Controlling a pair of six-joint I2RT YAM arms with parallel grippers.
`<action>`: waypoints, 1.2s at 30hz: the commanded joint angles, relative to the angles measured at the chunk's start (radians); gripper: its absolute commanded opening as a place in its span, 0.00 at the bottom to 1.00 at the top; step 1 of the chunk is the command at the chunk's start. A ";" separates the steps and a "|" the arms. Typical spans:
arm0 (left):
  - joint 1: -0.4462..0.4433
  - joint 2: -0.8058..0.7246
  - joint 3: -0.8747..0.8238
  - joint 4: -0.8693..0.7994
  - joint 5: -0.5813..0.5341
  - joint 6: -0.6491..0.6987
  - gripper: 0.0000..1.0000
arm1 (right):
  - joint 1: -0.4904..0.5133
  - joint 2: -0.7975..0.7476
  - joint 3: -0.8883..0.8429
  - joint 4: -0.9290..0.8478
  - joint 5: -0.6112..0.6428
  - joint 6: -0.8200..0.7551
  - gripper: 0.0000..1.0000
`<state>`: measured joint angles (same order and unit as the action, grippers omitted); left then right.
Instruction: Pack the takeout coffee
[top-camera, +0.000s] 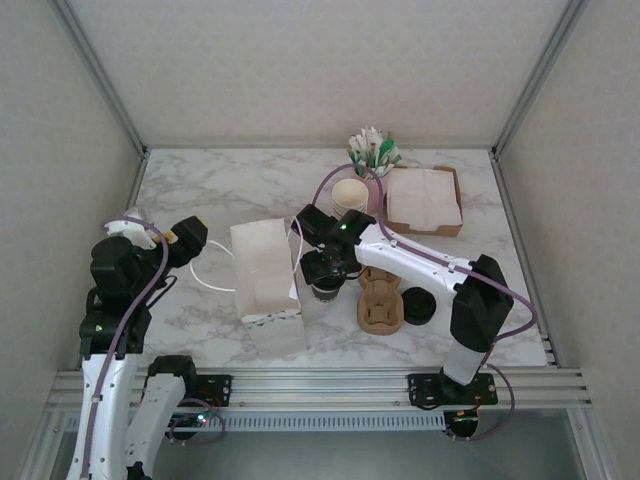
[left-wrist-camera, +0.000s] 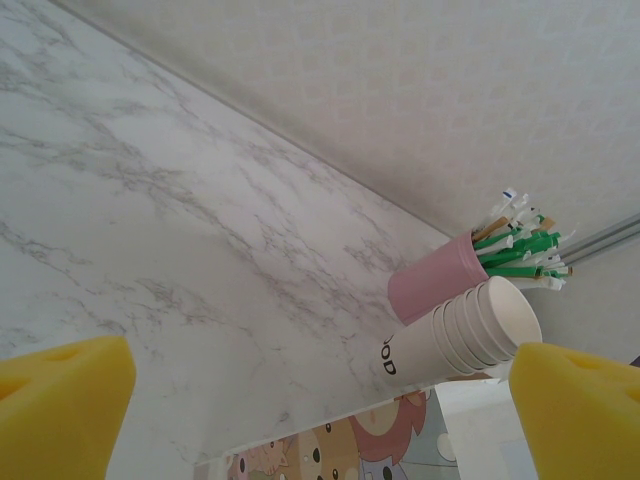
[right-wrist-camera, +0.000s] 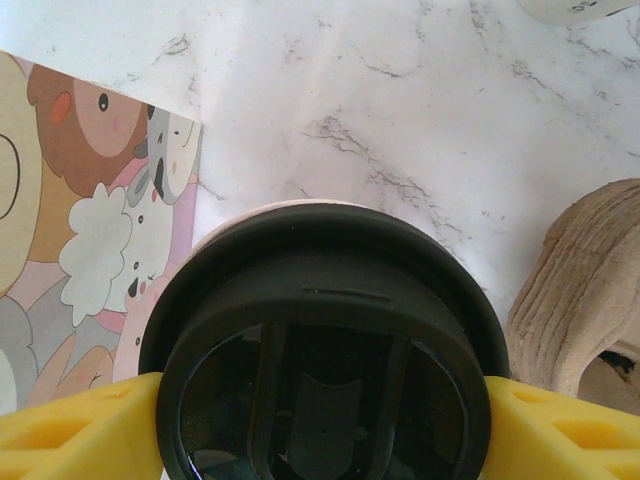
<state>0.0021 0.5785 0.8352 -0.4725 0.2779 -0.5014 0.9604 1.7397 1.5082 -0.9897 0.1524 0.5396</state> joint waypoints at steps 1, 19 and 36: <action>0.009 0.000 -0.007 0.016 -0.005 -0.017 0.96 | 0.013 0.020 0.019 0.004 -0.023 0.018 0.77; 0.009 0.000 -0.007 0.017 -0.006 -0.016 0.96 | 0.044 0.090 0.002 -0.068 0.079 0.033 0.77; 0.009 0.001 -0.008 0.016 -0.006 -0.015 0.96 | 0.049 0.117 -0.121 -0.132 0.213 0.120 0.75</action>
<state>0.0021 0.5785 0.8352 -0.4725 0.2779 -0.5014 1.0153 1.7737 1.4857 -0.9634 0.2630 0.6411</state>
